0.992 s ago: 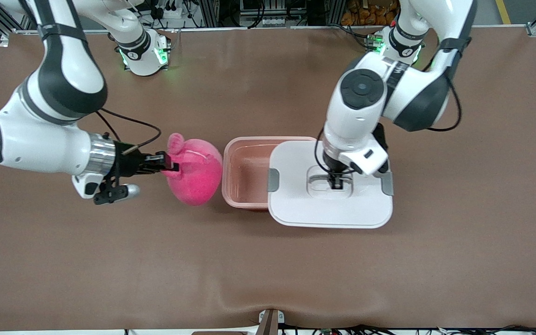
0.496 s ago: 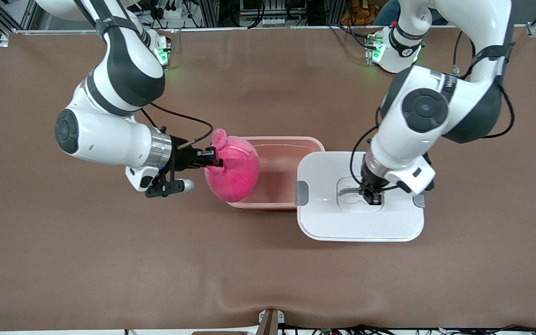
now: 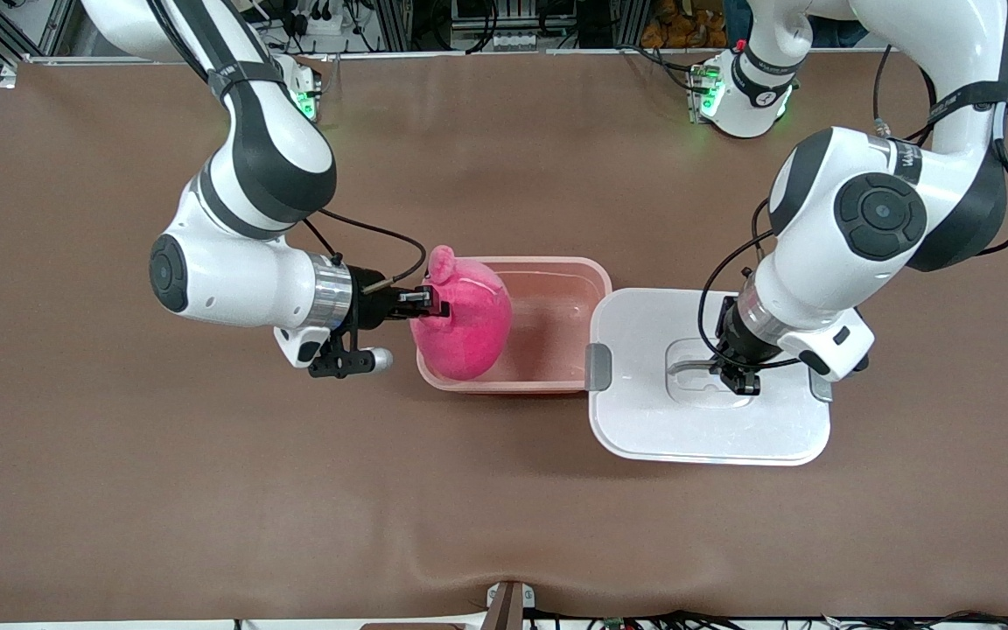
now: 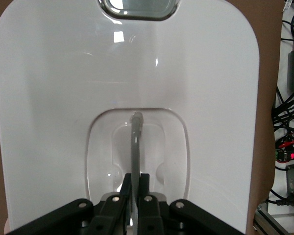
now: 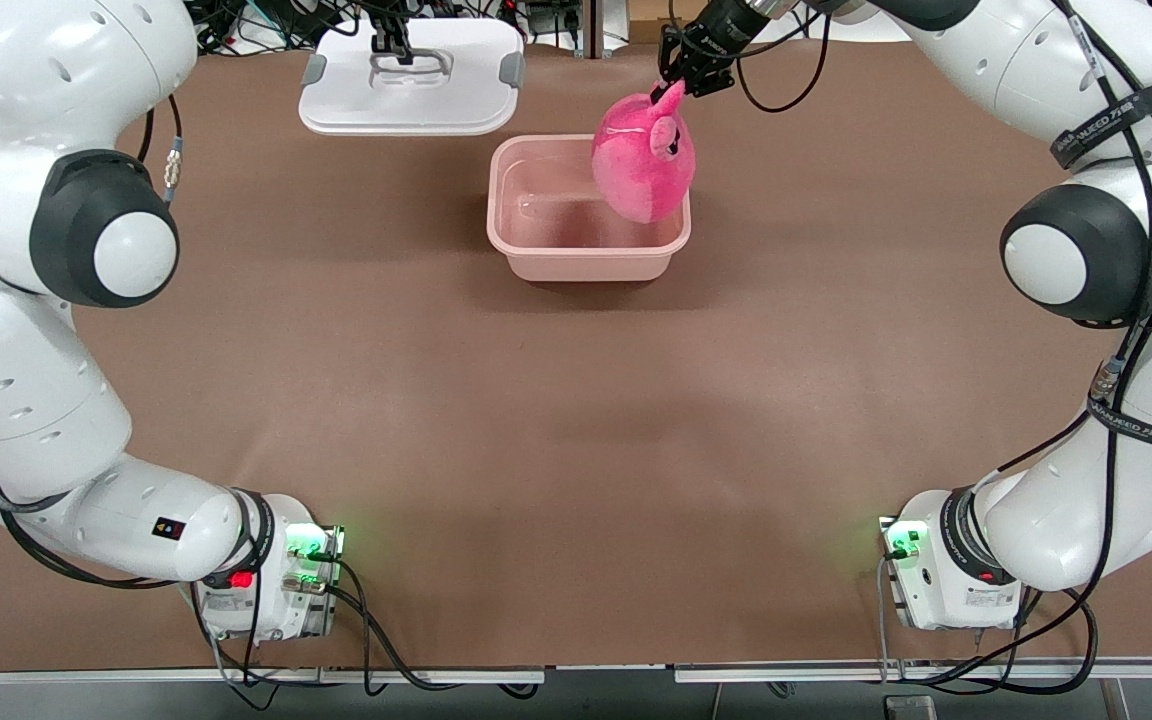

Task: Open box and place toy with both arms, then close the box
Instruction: 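Move the lid aside with the left gripper while the right gripper carries the toy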

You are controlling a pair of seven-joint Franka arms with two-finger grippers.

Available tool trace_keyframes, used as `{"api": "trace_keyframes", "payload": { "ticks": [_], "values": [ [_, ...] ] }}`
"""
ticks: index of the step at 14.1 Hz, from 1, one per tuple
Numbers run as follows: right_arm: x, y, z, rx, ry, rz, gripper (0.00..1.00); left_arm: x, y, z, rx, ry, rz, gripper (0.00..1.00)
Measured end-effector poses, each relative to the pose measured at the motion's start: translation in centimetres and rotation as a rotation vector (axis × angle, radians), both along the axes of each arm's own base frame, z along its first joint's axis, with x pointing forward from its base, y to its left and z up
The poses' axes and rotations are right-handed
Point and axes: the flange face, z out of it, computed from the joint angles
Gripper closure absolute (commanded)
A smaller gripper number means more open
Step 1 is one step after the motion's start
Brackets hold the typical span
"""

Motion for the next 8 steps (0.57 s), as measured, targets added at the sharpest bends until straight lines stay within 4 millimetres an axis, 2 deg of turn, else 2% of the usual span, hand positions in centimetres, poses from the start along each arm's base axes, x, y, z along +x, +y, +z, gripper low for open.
{"api": "trace_keyframes", "payload": {
  "ticks": [5,8],
  "values": [
    [-0.4,1.2,-1.4,-0.006,0.019,0.016,1.0,0.1,0.5,-0.3,0.004,0.005,-0.009,1.0],
    [-0.4,1.7,-3.2,-0.014,0.043,0.02,1.0,0.3,1.1,-0.3,0.005,0.006,-0.008,1.0]
  ]
}}
